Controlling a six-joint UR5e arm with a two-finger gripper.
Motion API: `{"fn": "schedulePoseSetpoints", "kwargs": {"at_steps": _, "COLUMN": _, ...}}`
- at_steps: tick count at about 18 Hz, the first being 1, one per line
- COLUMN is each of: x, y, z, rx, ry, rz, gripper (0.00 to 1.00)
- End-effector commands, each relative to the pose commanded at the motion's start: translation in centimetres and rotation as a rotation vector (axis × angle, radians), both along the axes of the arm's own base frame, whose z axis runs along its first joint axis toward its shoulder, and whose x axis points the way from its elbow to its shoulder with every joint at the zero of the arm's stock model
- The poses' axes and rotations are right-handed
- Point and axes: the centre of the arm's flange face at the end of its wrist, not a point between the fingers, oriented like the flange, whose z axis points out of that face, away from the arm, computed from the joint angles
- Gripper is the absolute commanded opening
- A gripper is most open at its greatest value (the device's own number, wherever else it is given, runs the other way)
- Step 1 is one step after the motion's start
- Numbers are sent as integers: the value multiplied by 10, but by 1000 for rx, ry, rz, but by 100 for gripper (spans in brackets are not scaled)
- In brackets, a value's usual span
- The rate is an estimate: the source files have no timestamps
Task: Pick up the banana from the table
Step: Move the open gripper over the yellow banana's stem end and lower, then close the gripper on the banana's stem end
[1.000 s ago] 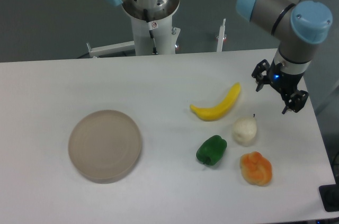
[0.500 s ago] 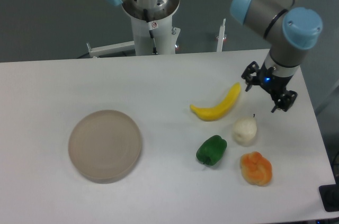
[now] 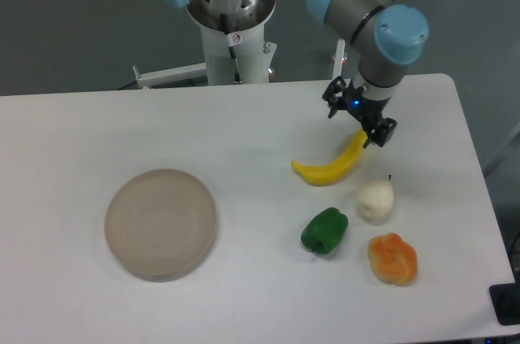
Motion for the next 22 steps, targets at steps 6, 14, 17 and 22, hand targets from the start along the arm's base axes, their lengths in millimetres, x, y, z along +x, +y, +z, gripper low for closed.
{"fn": "schedulePoseSetpoints", "kwargs": {"at_steps": 6, "x": -16, "y": -5, "z": -11, "rx": 12, "ry": 20, "rz": 26, "gripper": 100}}
{"fn": "schedulePoseSetpoints", "kwargs": {"at_steps": 14, "x": -30, "y": -8, "z": -35, "rx": 24, "ry": 40, "rz": 70, "gripper": 100}}
{"fn": "schedulePoseSetpoints", "kwargs": {"at_steps": 17, "x": -24, "y": -6, "z": -41, "rx": 16, "ry": 29, "rz": 113, "gripper": 100}}
{"fn": "schedulePoseSetpoints", "kwargs": {"at_steps": 22, "x": -23, "y": -5, "z": -46, "rx": 8, "ry": 20, "rz": 123, "gripper": 52}}
